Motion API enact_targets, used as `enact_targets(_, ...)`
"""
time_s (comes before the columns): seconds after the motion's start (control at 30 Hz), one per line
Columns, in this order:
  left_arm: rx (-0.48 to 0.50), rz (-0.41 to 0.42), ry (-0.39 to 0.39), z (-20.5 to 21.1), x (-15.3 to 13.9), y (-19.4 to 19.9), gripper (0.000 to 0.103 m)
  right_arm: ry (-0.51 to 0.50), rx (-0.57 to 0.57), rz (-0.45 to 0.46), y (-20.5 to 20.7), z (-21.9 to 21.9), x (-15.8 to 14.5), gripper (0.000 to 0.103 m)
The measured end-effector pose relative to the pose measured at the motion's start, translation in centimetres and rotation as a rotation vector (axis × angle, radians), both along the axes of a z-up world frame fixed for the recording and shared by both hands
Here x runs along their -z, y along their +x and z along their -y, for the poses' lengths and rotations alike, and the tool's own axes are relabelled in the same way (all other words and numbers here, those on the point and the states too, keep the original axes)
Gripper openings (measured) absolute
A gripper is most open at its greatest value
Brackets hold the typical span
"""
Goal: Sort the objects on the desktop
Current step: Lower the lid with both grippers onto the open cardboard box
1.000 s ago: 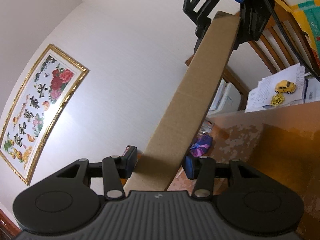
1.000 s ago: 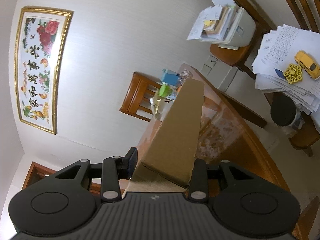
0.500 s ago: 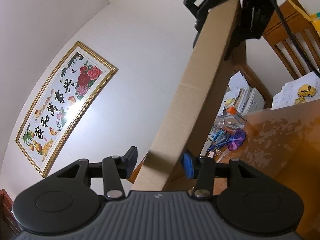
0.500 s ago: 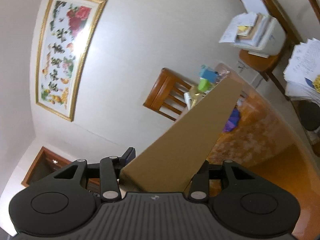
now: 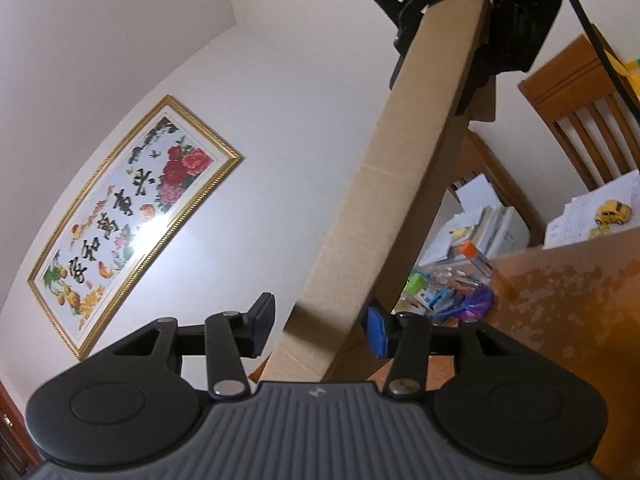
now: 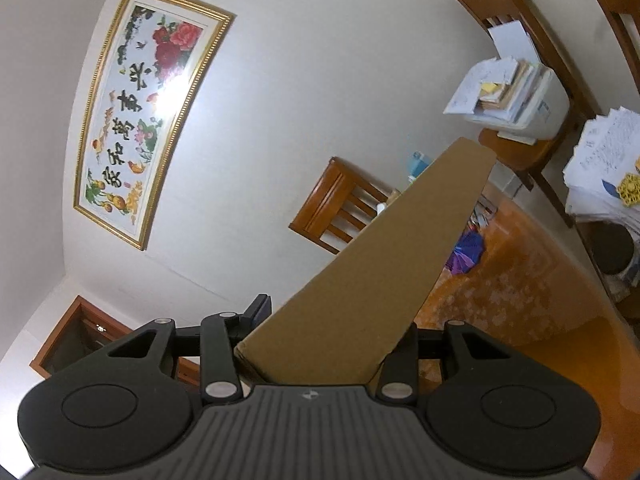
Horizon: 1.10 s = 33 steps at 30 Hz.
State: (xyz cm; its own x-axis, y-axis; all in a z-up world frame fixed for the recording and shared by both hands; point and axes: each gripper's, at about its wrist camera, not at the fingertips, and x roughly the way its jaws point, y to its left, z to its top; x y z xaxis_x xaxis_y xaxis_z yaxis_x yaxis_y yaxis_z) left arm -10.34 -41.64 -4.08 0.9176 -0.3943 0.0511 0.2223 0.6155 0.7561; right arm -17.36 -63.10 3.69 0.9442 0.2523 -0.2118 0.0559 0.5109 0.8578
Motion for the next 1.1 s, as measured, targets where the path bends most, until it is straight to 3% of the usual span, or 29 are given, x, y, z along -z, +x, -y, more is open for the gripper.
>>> enact_targets(0.23,-0.126,0.045,-0.021,-2.9,-1.6,1.5,0.049,0.011,-0.099,0.054,3.2,-2.3,-0.9,0.048)
enact_targets(0.47,-0.36,0.066,0.021,-9.0,-1.9,3.9,0.049,0.065,-0.325,0.077,11.7,-7.9,-0.3,0.049)
enact_targets(0.63,-0.493,0.03,0.07,-12.8,-0.7,5.5,0.049,0.13,-0.466,0.031,17.7,-12.7,1.9,0.049)
enact_targets(0.83,-0.527,-0.027,0.111,-14.5,1.4,6.5,0.049,0.177,-0.517,-0.067,20.1,-16.1,5.5,0.051)
enact_targets(1.1,-0.481,-0.068,0.128,-14.5,3.0,6.7,0.05,0.194,-0.474,-0.138,18.9,-15.9,8.1,0.052)
